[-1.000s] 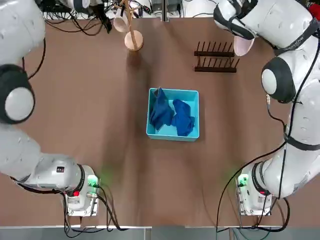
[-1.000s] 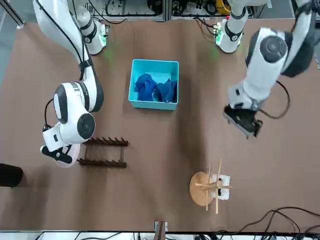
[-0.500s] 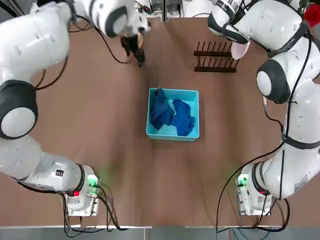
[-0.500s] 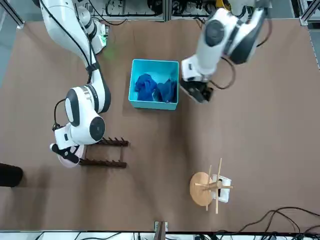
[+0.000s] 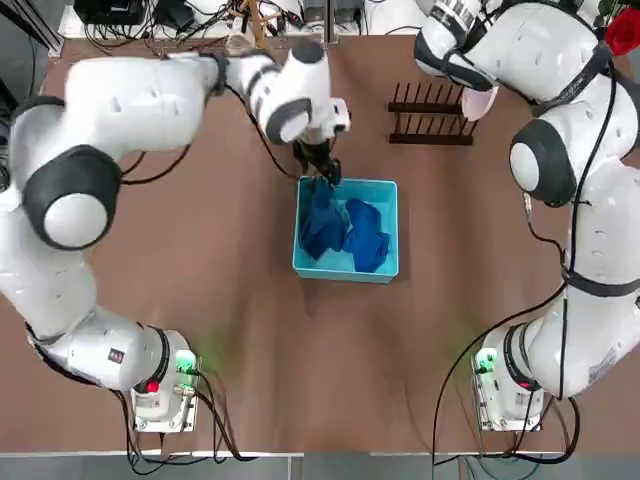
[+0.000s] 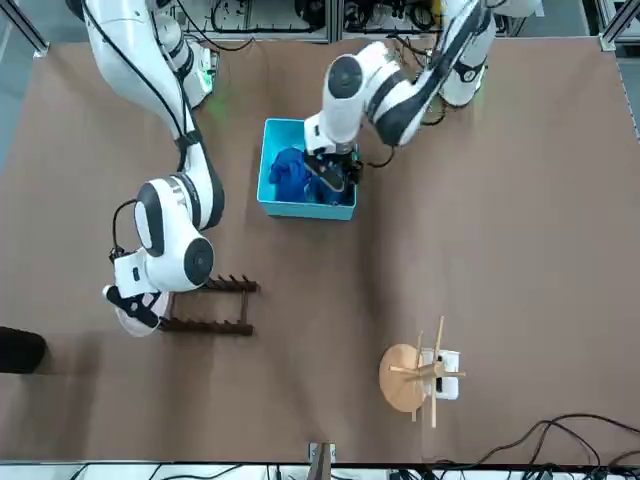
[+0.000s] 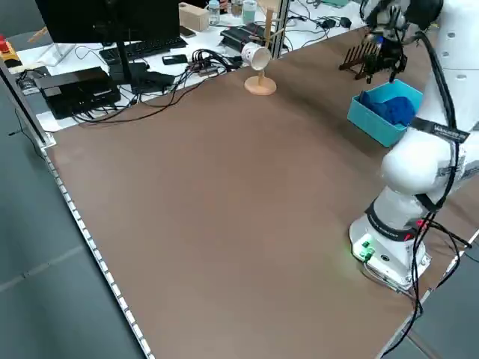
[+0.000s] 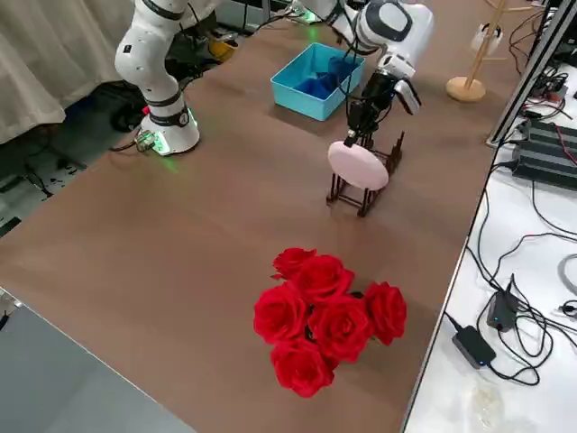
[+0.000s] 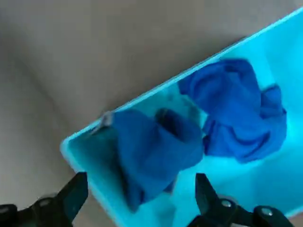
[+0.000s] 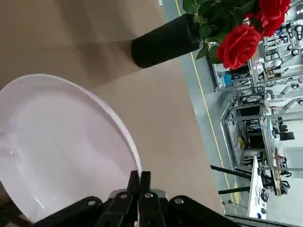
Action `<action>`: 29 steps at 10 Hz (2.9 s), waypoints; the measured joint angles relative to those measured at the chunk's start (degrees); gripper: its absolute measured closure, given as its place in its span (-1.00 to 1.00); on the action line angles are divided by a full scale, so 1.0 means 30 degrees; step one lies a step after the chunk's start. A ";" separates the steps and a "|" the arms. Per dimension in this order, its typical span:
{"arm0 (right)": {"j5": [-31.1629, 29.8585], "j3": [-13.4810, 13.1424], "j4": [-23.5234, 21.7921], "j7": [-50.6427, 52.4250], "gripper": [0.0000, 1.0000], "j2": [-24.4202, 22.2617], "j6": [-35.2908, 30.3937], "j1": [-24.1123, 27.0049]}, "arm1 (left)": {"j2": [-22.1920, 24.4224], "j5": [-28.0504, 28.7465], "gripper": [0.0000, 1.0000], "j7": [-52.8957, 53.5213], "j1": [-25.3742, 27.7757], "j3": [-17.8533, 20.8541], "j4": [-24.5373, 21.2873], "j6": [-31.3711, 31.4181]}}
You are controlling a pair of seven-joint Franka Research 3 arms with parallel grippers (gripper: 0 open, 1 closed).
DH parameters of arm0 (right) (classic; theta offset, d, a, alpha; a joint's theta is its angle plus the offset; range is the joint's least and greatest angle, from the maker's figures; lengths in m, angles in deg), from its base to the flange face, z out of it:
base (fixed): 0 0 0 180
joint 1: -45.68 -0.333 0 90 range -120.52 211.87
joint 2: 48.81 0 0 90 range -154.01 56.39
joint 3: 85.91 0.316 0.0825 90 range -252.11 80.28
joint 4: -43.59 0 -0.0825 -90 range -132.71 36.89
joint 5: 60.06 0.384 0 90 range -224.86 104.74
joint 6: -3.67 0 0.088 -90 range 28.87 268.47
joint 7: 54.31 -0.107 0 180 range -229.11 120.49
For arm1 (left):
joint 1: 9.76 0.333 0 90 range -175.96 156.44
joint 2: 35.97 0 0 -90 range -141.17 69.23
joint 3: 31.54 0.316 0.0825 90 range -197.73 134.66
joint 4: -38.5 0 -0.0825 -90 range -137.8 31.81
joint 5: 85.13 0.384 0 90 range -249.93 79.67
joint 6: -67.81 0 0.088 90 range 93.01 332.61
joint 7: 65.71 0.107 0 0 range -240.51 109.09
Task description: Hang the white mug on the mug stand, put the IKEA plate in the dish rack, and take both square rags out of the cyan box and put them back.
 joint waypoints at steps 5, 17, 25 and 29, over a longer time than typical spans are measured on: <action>-0.0014 0.0007 0.0002 -0.0384 -0.33 0.0396 0.0004 -0.0061 | -0.3676 0.3813 -1.00 -0.5660 -0.0736 0.0298 0.0675 0.1685; 0.5993 -0.0082 0.2386 0.0279 -1.00 -0.0889 0.0096 -0.0349 | -0.0643 0.4652 0.92 -0.5569 -0.1153 0.0890 0.1789 -0.1588; 1.7538 -0.0016 0.0818 0.6636 -1.00 -0.2718 0.2966 0.0218 | 0.5595 0.1126 0.92 0.2347 0.2016 0.5831 0.1384 -0.7903; 1.8248 0.0123 -0.4423 0.5158 -1.00 -0.4843 0.5619 -0.3171 | 0.4198 0.0990 0.92 0.6405 0.2135 1.0580 -0.0622 -0.6081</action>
